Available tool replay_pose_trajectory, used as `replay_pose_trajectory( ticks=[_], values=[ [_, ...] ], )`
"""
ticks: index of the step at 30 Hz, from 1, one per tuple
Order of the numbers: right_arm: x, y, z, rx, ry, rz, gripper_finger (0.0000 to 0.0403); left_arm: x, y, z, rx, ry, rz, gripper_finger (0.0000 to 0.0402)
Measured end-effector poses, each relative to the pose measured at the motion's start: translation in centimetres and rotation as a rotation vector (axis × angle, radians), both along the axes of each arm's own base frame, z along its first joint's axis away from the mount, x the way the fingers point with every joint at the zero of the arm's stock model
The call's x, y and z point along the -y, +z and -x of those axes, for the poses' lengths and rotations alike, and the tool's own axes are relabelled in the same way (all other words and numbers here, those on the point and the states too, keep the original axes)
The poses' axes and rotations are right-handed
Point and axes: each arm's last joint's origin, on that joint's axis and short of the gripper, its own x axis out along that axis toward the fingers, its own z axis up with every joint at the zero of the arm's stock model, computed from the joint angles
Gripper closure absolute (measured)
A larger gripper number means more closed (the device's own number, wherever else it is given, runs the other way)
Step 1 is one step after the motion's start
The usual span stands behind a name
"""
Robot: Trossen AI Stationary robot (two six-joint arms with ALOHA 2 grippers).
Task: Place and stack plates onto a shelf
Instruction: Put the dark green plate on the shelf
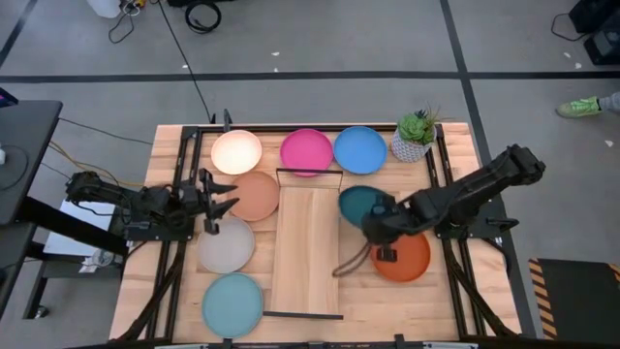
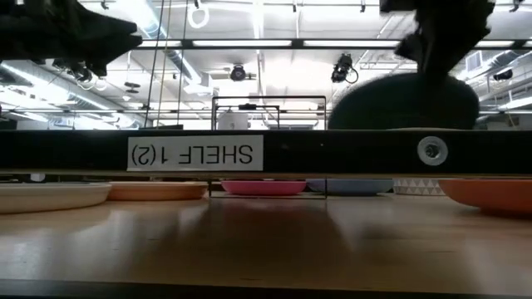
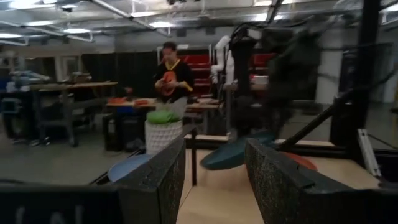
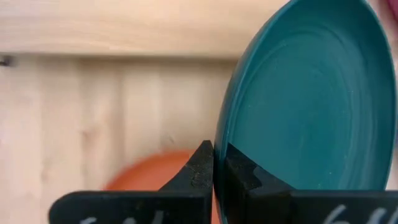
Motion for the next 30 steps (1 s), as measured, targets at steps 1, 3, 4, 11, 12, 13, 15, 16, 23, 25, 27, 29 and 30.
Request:
replay_pose_trajectory(
  ticks=[1, 3, 4, 11, 12, 13, 15, 16, 23, 25, 27, 29, 30],
  values=[
    [-0.5, 0.0, -0.1, 0.023, 0.033, 0.008, 0.0385, -0.1, -0.1, 0.0, -0.008, 0.013, 0.005, 0.023],
    [-1.3, -0.1, -0.5, 0.062, 0.109, 0.039, 0.0385, -0.4, -0.3, -0.1, -0.025, 0.035, 0.022, 0.023],
    [-1.7, -0.3, -0.9, 0.086, 0.14, 0.058, 0.0385, -0.5, -0.4, -0.1, -0.033, 0.047, 0.026, 0.023],
    [-2.5, -2.4, -3.6, 0.098, 0.26, 0.239, 0.0385, -1.2, 0.1, -0.4, -0.154, 0.059, 0.109, 0.023],
    [-2.4, -2.6, -4.1, 0.086, 0.272, 0.253, 0.0385, -1.2, 0.2, -0.5, -0.176, 0.054, 0.116, 0.023],
    [-2.4, -2.8, -4.5, 0.079, 0.286, 0.266, 0.0385, -1.2, 0.3, -0.6, -0.192, 0.059, 0.12, 0.023],
    [-2.3, -3.3, -5.5, 0.061, 0.318, 0.293, 0.0385, -1.3, 0.5, -0.9, -0.218, 0.07, 0.117, 0.023],
    [-2.2, -3.5, -6.1, 0.053, 0.338, 0.309, 0.0385, -1.3, 0.4, -1.0, -0.232, 0.076, 0.116, 0.023],
    [-1.8, -5.2, -9.7, -0.002, 0.467, 0.396, 0.0385, -1.4, -0.1, -1.8, -0.302, 0.093, 0.114, 0.023],
    [-1.7, -5.7, -10.4, -0.02, 0.494, 0.412, 0.0385, -1.4, -0.1, -1.9, -0.304, 0.088, 0.128, 0.023],
    [-1.6, -6.1, -11.1, -0.024, 0.504, 0.421, 0.0384, -1.3, -0.1, -1.9, -0.307, 0.065, 0.134, 0.023],
    [-1.3, -6.4, -11.6, -0.024, 0.512, 0.428, 0.0382, -1.2, -0.1, -1.9, -0.305, 0.041, 0.138, 0.023],
    [-1.2, -6.6, -11.8, -0.024, 0.521, 0.434, 0.038, -1.2, -0.1, -1.9, -0.301, 0.037, 0.147, 0.023]
  ],
)
